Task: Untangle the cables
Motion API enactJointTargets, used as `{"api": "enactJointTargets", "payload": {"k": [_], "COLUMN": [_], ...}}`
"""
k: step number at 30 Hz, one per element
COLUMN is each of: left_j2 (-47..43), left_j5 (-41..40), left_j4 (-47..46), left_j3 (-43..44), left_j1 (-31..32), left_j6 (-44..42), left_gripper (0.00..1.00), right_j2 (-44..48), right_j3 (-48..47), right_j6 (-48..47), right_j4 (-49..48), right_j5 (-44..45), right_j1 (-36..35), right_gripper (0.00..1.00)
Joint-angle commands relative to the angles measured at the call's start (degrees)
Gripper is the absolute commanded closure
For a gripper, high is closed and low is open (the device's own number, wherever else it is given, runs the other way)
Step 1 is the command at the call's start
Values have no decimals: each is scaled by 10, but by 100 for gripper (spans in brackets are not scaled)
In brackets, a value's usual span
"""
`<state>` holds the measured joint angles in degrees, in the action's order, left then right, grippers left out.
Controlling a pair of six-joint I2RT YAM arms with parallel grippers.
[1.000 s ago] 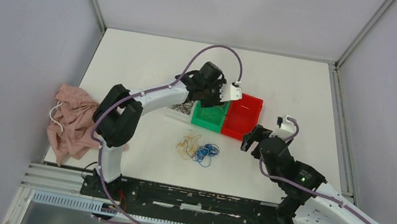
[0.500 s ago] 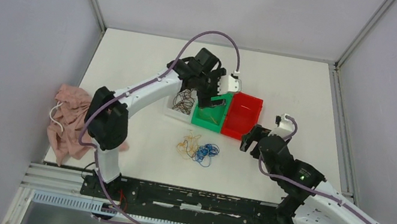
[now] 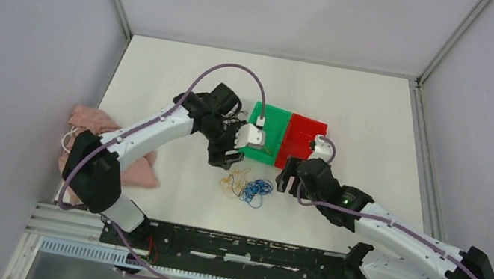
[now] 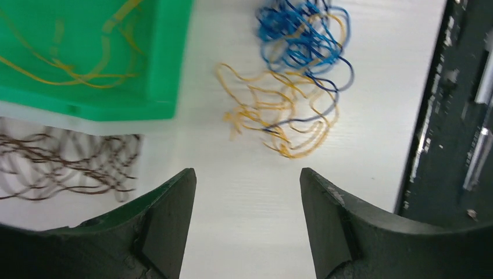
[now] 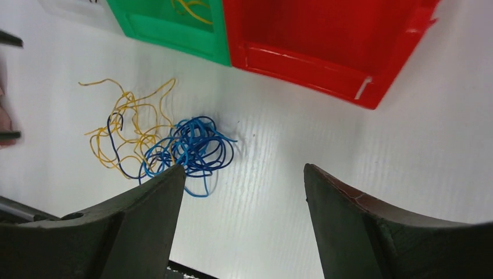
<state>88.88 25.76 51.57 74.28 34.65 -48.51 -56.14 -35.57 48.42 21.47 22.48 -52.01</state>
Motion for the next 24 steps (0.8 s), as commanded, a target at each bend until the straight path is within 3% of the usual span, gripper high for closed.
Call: {"api": "enactJointTargets", "payload": {"k": [1, 6, 11, 14, 24], "left_j2": [-45, -59, -78, -83, -88], "left_j5": [27, 5, 20, 17, 61], "left_j4": [5, -65, -179, -208, -214], "left_j3": [-74, -111, -150, -162, -194], "left_j1": [2, 1, -17, -19, -12], "left_j6": [-13, 51, 181, 225, 227], "left_gripper": [28, 31, 35, 42, 47], "right_j2": [-44, -89, -157, -189, -226], "right_j3": [-21, -44, -71, -80, -54], "right_j6": [9, -2, -16, -26, -21], "right_j4": [-84, -103, -123, -139, -170], "right_j5": [-61, -76, -100, -117, -139], "right_j1": [0, 0, 0, 0, -14], "right_gripper": [19, 19, 20, 22, 34]}}
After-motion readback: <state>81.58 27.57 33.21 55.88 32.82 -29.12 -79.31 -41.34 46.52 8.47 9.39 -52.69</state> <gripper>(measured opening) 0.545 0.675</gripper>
